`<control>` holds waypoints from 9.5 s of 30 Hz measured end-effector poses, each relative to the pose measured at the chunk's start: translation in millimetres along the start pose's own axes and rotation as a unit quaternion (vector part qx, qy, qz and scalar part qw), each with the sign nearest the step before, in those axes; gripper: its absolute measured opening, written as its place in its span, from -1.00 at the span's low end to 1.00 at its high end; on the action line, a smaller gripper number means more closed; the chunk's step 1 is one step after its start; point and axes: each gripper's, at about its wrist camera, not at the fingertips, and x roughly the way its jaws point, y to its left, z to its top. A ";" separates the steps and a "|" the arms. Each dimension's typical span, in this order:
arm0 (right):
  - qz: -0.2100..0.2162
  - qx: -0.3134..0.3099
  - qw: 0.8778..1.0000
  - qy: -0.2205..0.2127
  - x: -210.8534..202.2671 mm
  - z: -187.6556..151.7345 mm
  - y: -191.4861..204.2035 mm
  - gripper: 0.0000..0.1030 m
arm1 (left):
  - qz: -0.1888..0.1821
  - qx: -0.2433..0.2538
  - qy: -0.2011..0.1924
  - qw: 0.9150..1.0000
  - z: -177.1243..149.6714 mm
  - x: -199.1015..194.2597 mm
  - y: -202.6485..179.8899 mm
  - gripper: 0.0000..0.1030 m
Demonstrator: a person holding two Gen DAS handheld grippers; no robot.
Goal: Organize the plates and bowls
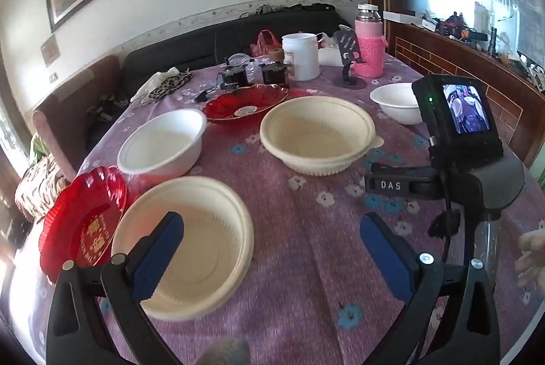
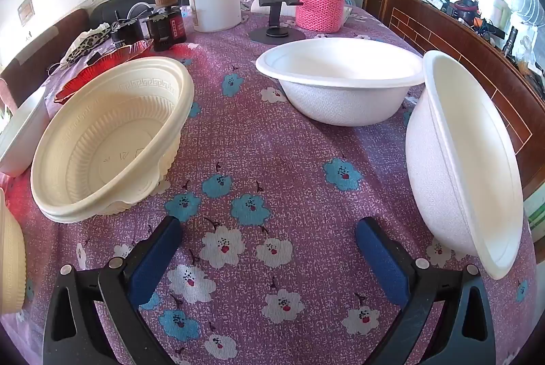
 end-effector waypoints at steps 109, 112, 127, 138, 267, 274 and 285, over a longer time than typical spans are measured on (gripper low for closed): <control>0.110 0.000 0.993 -0.049 -116.6 -59.0 -38.8 0.96 | -0.105 -0.166 0.051 0.979 -77.0 -41.1 140.9 1.00; 0.086 0.013 0.992 -0.088 -140.2 -39.9 -55.3 0.94 | -0.123 -0.151 0.049 0.980 -74.6 -43.3 130.2 1.00; 0.001 0.021 0.998 -0.063 -111.9 106.7 -138.7 0.91 | -0.225 -0.061 0.018 0.972 83.4 -43.8 37.0 1.00; 0.041 -0.010 0.999 0.031 -29.5 136.0 -151.7 0.63 | -0.250 -0.106 0.220 0.937 168.9 131.2 -55.0 1.00; 0.244 -0.055 0.967 -0.046 -109.2 -2.5 120.9 0.46 | -0.006 -0.284 0.063 0.957 -58.1 -52.7 238.0 0.53; 0.249 -0.055 0.967 -0.002 -86.0 -23.7 121.4 0.46 | 0.001 -0.284 0.093 0.954 -78.5 -45.5 222.2 0.53; 0.291 -0.026 0.951 0.098 -41.0 -34.0 162.3 0.46 | 0.003 -0.293 0.104 0.950 -90.4 -45.1 224.3 0.53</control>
